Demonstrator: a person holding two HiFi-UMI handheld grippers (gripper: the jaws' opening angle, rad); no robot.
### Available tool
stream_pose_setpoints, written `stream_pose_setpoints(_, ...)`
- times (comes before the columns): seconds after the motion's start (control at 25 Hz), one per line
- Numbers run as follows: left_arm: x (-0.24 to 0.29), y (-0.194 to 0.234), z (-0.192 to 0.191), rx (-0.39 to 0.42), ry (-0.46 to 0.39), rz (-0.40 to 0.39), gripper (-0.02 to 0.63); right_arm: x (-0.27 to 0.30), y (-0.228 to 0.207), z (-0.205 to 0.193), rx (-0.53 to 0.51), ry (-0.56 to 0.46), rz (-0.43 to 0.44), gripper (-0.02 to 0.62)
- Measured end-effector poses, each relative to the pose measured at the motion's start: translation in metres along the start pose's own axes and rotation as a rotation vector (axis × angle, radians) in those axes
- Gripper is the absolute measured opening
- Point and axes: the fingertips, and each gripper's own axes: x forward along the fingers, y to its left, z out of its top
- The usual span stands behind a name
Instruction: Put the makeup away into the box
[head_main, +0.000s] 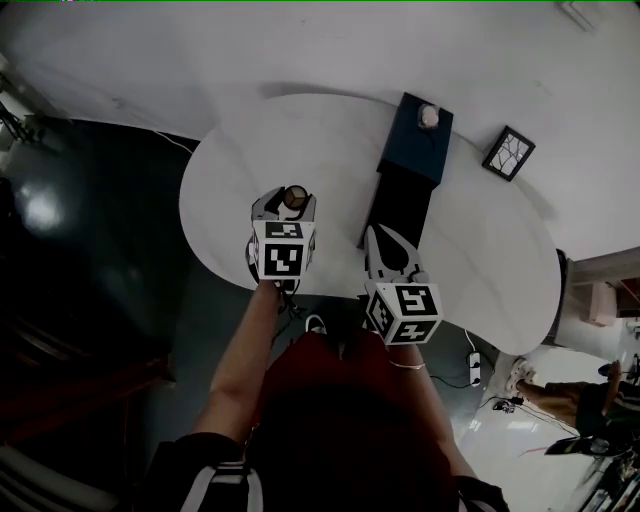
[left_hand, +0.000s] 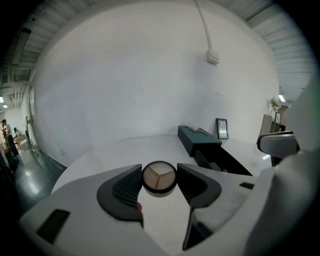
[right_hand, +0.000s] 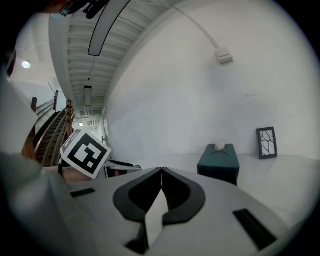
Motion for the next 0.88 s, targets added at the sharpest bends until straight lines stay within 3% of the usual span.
stream_pose_setpoints(0.32, 0.011, -0.051, 0.011, 0.073, 0.004, -0.034, 0.239, -0.023, -0.046, 0.000, 0.038, -0.024, -0.061, 0.014)
stream_pose_setpoints(0.88, 0.034, -0.136, 0.027, 0.103, 0.010, -0.042, 0.239, -0.056, -0.136, 0.001, 0.069, -0.028, -0.091, 0.014)
